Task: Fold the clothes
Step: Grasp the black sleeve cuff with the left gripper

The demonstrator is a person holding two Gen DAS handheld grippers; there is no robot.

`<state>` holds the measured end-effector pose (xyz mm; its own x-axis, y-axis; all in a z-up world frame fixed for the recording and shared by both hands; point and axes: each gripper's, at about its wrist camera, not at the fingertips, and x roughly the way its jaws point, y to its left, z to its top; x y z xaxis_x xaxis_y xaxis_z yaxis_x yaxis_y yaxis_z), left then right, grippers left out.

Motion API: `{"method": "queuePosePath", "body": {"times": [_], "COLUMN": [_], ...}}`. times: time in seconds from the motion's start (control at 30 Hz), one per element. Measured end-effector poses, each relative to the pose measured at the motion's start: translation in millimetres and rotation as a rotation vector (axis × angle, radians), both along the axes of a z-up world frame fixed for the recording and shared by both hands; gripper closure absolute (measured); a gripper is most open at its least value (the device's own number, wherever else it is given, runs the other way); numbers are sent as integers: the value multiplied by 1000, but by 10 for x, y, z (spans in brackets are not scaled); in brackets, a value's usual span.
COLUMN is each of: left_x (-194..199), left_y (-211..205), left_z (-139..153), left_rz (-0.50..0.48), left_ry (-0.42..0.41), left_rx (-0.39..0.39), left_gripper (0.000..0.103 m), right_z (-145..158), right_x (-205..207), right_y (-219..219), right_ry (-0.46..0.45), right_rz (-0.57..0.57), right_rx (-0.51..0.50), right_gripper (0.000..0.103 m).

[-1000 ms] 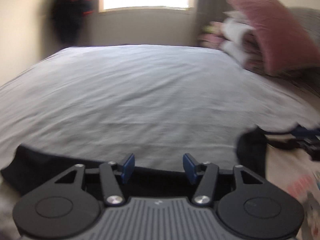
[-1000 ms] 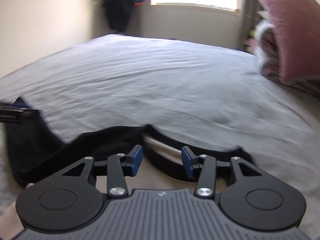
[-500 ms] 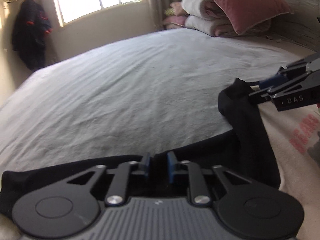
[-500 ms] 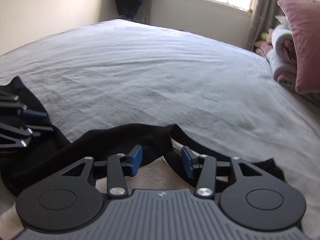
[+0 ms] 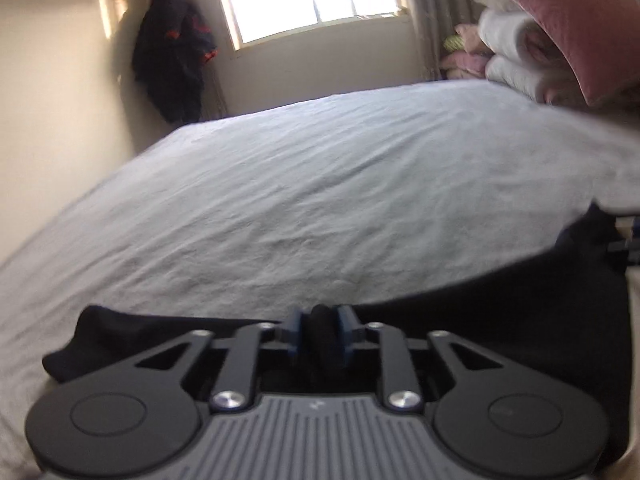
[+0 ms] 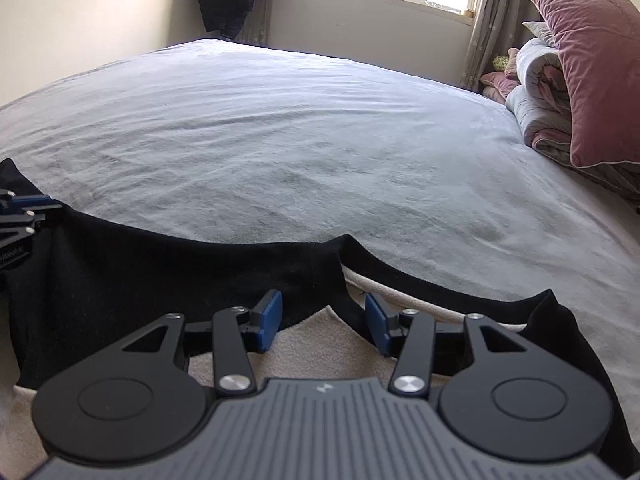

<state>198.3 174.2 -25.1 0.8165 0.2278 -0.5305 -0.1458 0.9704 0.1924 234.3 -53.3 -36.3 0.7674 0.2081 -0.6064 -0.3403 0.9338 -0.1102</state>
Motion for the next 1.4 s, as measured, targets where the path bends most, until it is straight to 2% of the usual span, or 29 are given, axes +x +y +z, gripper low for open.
{"method": "queuePosePath", "body": {"times": [0.07, 0.2, 0.3, 0.37, 0.47, 0.6, 0.67, 0.73, 0.8, 0.9, 0.97, 1.07, 1.17, 1.23, 1.27, 1.3, 1.4], "left_x": [-63, -247, -366, -403, -355, -99, 113, 305, 429, 594, 706, 855, 910, 947, 946, 939, 865], "left_y": [121, 399, 610, 726, 810, 909, 1000, 1165, 1322, 1531, 1607, 1699, 1724, 1707, 1683, 1668, 1631], "left_z": [119, 281, 253, 199, 183, 267, 273, 246, 244, 253, 281, 259, 235, 209, 185, 165, 190], "left_rz": [48, 144, 257, 322, 407, 465, 506, 571, 637, 723, 752, 787, 834, 820, 811, 801, 803], "left_ry": [-13, 15, 70, 107, 116, 117, 151, 195, 205, 214, 222, 257, 253, 249, 242, 237, 179], "left_rx": [-74, -155, -263, -304, -248, -143, -92, -93, -139, -212, -247, -302, -319, -288, -264, -239, -196], "left_gripper": [55, 46, 44, 44, 44, 44, 44, 44, 44, 46, 52, 52, 53, 69, 94, 98, 100], "right_z": [34, 127, 151, 126, 51, -161, -184, -206, -227, -176, -141, -123, -125, -157, -169, -173, -174], "right_x": [-12, -60, -80, -76, -74, -134, -159, -118, -12, 75, 94, 87, 95, 109, 109, 106, 92], "right_y": [4, 60, 200, 301, 426, 392, 171, -45, -132, -127, -80, -47, -51, -116, -122, -123, -129], "right_ry": [2, 11, 21, 44, 73, 65, 73, 106, 149, 142, 127, 135, 142, 150, 152, 153, 152], "right_rz": [3, 34, 71, 87, 105, 93, 77, 58, 50, 42, 39, 39, 32, 25, 24, 23, 20], "right_rx": [16, 120, 220, 298, 390, 492, 632, 752, 781, 768, 732, 724, 741, 754, 759, 760, 763], "right_gripper": [52, 52, 52, 52, 52, 52, 52, 52, 52, 52, 52, 52, 52, 52, 52, 52, 52]}}
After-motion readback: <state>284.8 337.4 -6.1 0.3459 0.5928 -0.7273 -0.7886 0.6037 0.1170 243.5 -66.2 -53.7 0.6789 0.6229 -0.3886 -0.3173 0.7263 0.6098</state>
